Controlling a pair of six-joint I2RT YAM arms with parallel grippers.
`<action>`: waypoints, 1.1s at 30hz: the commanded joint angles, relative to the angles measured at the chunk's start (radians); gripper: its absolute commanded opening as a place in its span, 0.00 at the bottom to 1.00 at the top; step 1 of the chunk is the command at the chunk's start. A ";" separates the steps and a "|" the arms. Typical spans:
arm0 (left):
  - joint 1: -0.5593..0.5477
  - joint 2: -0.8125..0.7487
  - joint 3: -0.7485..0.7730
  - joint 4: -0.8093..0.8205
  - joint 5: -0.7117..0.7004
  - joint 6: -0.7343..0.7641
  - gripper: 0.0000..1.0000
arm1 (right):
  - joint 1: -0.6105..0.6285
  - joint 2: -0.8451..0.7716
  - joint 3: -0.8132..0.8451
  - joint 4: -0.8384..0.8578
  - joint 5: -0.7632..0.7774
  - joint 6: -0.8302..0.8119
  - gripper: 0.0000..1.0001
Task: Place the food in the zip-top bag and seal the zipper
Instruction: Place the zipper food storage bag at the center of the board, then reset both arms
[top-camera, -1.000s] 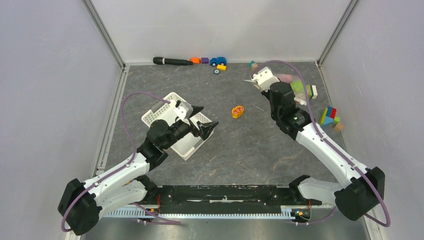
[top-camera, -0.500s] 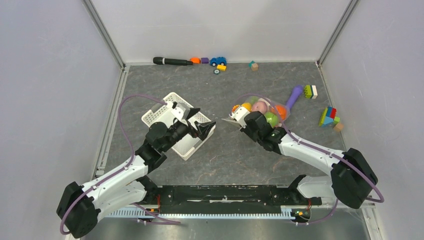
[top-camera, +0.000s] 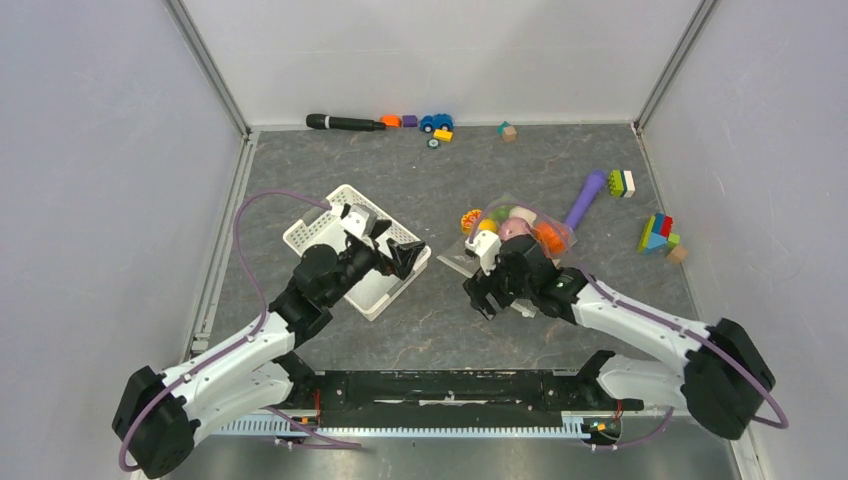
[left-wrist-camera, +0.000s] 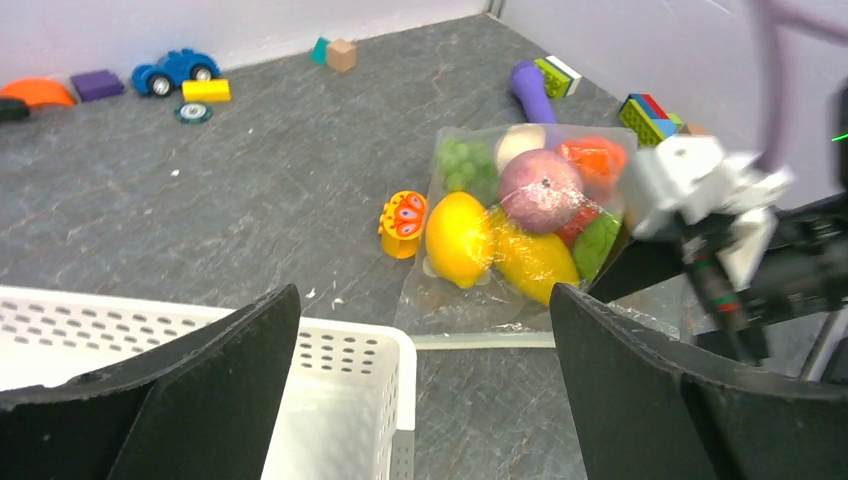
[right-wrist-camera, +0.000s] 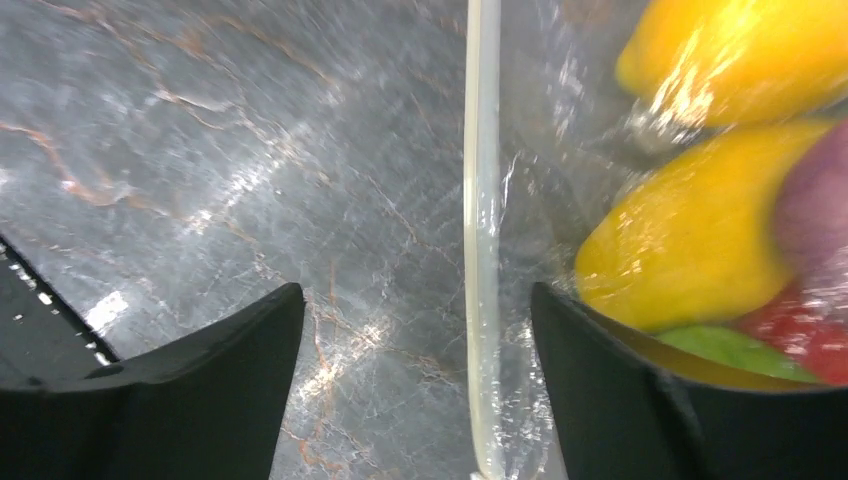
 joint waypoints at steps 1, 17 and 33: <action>0.005 -0.025 0.069 -0.077 -0.119 -0.081 1.00 | 0.007 -0.141 0.097 0.019 -0.063 0.020 0.98; 0.145 0.172 0.432 -0.760 -0.432 -0.412 1.00 | -0.338 -0.332 0.125 -0.056 0.524 0.275 0.98; 0.635 0.128 0.296 -0.775 -0.278 -0.459 1.00 | -0.950 -0.334 -0.107 0.079 0.399 0.312 0.98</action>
